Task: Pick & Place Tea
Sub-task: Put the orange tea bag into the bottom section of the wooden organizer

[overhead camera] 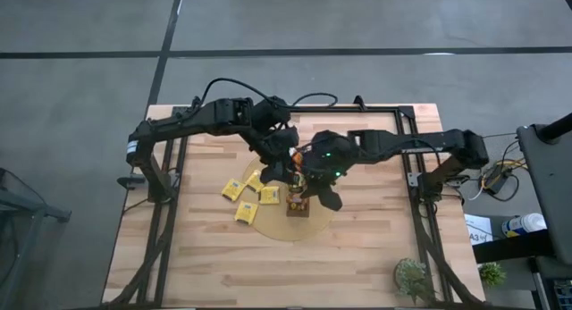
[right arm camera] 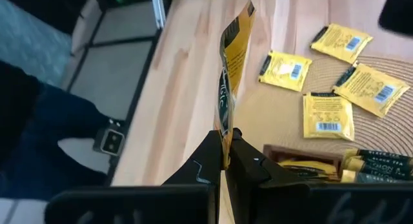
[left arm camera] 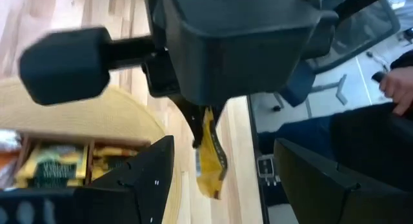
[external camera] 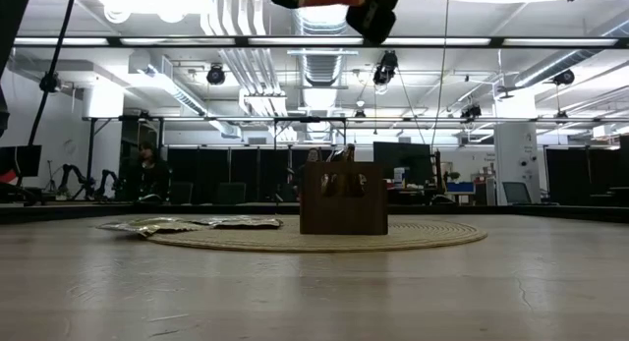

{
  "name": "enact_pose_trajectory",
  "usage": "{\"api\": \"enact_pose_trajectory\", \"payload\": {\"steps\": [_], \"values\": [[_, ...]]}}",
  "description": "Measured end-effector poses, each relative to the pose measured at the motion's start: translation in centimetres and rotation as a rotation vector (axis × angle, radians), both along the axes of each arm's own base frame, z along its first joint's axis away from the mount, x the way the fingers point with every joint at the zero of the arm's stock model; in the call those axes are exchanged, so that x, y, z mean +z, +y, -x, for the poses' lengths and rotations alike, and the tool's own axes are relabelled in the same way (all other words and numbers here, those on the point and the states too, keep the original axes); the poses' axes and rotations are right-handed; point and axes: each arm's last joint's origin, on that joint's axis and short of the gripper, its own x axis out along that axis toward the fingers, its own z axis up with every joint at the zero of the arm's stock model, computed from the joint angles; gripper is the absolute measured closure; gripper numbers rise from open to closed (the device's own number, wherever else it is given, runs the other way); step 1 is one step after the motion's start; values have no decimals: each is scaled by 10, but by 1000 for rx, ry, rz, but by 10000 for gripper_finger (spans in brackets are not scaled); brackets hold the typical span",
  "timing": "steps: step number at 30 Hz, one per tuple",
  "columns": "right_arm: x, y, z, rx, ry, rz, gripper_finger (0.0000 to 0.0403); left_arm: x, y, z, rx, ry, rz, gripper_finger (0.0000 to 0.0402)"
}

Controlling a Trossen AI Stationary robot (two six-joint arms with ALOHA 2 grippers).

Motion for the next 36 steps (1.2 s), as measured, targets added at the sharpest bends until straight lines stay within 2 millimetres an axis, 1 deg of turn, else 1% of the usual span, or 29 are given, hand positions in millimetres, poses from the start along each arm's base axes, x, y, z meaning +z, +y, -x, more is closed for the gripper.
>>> {"api": "enact_pose_trajectory", "payload": {"steps": [2,7,14,19,26,28,30,32,34,36], "values": [[-1,0,-5,14,33,14,394,-2,-2,2,-9,35,-1,143],[5,-2,-15,27,16,30,394,-8,-8,8,-24,121,-19,143],[10,-13,-15,-11,2,24,394,-13,-18,9,-34,152,-55,143],[9,-12,-16,-11,4,23,394,-19,-21,6,-23,161,-60,142],[9,-12,-16,-11,4,23,394,-19,-20,3,9,143,-82,143],[9,-12,-16,-11,4,23,394,-20,-19,3,22,147,-97,149],[9,-12,-16,-11,4,23,394,-22,-19,2,35,153,-113,167],[9,-12,-16,-11,4,23,394,-22,-18,2,41,154,-126,199],[9,-12,-16,-10,4,24,394,-22,-18,2,37,150,-139,246],[9,-12,-16,-10,3,24,394,-22,-18,2,29,143,-150,306]]}}
